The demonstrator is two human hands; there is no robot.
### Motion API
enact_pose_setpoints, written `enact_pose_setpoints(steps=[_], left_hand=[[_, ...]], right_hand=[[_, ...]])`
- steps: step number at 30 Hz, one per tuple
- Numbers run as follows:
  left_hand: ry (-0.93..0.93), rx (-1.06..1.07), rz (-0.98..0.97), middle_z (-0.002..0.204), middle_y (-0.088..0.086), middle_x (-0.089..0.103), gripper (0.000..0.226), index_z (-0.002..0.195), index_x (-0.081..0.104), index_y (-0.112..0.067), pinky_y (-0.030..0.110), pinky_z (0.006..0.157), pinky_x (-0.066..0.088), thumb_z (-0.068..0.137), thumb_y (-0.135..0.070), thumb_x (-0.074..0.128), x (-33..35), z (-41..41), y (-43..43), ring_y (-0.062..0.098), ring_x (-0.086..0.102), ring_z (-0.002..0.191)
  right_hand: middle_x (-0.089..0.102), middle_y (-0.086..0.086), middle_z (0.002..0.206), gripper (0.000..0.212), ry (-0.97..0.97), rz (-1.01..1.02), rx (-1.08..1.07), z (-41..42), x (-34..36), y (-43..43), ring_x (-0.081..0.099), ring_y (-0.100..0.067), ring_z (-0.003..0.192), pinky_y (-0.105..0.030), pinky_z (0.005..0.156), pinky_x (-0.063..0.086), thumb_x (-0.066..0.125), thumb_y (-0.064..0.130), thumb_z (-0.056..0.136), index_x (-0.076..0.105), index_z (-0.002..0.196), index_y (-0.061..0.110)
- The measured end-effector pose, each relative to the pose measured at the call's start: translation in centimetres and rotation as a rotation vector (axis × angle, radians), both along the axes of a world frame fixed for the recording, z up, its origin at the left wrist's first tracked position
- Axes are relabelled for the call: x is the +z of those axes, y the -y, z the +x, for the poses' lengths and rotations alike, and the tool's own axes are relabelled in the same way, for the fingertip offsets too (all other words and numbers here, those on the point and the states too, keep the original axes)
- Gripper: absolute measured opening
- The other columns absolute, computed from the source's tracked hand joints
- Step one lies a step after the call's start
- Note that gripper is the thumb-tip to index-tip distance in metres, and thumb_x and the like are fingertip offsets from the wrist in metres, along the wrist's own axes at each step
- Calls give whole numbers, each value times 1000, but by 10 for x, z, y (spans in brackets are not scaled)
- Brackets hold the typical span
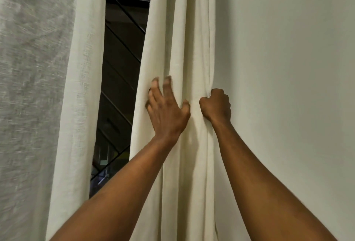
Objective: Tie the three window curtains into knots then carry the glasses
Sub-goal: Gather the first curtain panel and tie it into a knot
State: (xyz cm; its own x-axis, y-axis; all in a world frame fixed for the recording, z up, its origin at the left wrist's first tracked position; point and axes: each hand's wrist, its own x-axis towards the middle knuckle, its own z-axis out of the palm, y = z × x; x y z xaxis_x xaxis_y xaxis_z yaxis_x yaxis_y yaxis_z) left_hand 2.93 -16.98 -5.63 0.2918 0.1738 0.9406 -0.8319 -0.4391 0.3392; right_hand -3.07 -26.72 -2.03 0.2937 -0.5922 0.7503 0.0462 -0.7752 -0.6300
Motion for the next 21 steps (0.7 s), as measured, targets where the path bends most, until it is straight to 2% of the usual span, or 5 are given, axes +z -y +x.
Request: enact_pose_setpoints(steps=[2,6,9,16,21], left_hand=[[-139,-69,-15,144,5,35,79,146,21,-24,40,89,43,81,-37,65,3,1,-3,24,44,123],[-320,-151,-7,101,2,66,25,113,59,-17,31,69,45,90,-26,55,10,18,-21,25,64,93],[-382,-107,-159,97,7,68,19,103,63,-13,36,72,51,93,-25,53,11,36,-45,28,65,90],[-142,51,44,88,5,65,21,111,58,-18,42,71,55,93,-27,51,-1,38,-31,27,64,78],[6,26,246,88,3,65,38,133,46,-19,37,66,56,96,-27,47,-20,19,7,21,64,72]], right_hand=[[59,-5,85,3,-15,-9,3,6,-2,1,56,-29,75,-28,59,36,53,13,78,52,78,11],[60,-11,113,24,-54,8,-69,3,3,9,60,-35,102,-33,77,46,54,13,85,58,108,7],[56,-16,123,27,39,102,-255,-16,5,27,56,-37,109,-35,80,44,53,10,88,56,114,5],[48,-1,77,3,88,47,-199,-3,-3,16,46,-25,72,-31,65,37,51,5,82,49,80,7],[62,-4,89,17,110,-2,42,18,-7,-10,59,-28,80,-33,71,49,52,22,86,60,90,7]])
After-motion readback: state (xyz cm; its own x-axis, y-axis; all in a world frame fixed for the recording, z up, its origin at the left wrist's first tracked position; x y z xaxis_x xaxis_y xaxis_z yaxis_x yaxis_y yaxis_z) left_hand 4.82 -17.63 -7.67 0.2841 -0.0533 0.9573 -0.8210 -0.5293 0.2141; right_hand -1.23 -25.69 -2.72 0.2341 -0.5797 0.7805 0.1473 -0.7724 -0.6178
